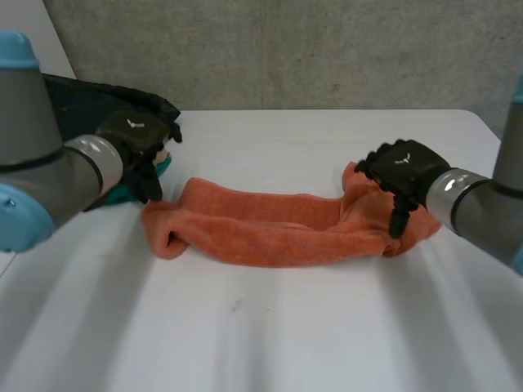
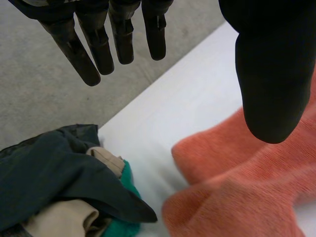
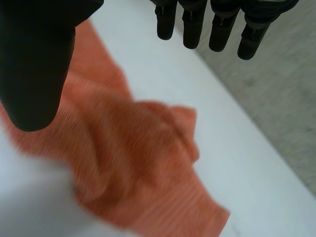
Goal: Fold the laundry.
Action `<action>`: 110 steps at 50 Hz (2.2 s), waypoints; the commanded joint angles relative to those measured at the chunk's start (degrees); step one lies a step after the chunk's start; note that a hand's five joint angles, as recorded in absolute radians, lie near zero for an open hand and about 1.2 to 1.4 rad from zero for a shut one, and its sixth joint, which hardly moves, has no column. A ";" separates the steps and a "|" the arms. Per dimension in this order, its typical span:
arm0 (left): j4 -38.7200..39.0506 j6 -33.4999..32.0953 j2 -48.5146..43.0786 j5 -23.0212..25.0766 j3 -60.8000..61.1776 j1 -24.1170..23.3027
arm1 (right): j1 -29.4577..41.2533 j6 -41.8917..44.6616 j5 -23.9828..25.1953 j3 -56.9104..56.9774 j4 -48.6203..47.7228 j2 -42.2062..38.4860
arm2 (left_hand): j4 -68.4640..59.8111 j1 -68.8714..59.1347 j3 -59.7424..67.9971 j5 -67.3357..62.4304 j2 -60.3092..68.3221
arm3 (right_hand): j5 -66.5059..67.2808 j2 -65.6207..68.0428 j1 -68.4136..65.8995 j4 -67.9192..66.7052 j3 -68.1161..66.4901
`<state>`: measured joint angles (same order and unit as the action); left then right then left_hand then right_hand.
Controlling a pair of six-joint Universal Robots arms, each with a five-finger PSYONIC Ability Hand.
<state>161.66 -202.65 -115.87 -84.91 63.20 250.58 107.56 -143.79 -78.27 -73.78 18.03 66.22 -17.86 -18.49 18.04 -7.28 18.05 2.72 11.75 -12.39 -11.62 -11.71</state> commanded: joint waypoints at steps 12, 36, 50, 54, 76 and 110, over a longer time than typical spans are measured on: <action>-12.14 -0.10 -24.12 -2.10 -23.72 0.79 | -7.19 16.08 4.00 20.51 3.88 -18.83 | 1.76 2.39 -1.94 1.19 -1.95 | 1.98 2.96 -2.32 -3.08 -3.00; -10.67 -6.88 -28.89 -6.58 -42.44 -2.64 | -6.13 -2.63 -2.84 35.71 -15.46 -26.23 | -62.14 -61.51 61.96 -62.72 61.95 | 67.28 68.25 -67.61 -68.38 -68.29; 13.24 11.32 -9.65 -8.17 -32.90 -2.56 | -6.04 -17.23 -4.97 36.96 -25.69 -10.85 | -62.14 -61.51 61.96 -62.72 61.95 | 67.28 68.25 -67.61 -68.38 -68.29; 17.19 10.35 -6.48 -6.42 -20.00 -1.51 | -6.83 -17.14 -2.59 30.37 -20.50 -8.21 | -62.14 -61.51 61.96 -62.72 61.95 | 67.28 68.25 -67.61 -68.38 -68.29; 8.51 5.25 -13.86 -5.01 2.63 -0.09 | -8.42 -5.89 1.80 4.79 -12.23 -14.19 | -62.14 -61.51 61.96 -62.72 61.95 | 67.28 68.25 -67.61 -68.38 -68.29; -1.87 4.90 -16.22 4.83 -6.50 7.73 | -15.45 -16.08 -2.41 -10.51 -11.26 -1.52 | -5.47 -4.84 5.29 -6.05 5.29 | 21.50 22.47 -21.83 -22.60 -22.52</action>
<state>162.48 -197.68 -126.48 -83.05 61.36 257.92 92.68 -155.66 -80.57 -83.84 8.06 67.93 -21.21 -21.87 21.40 -10.52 21.36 20.24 31.46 -31.87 -31.71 -31.62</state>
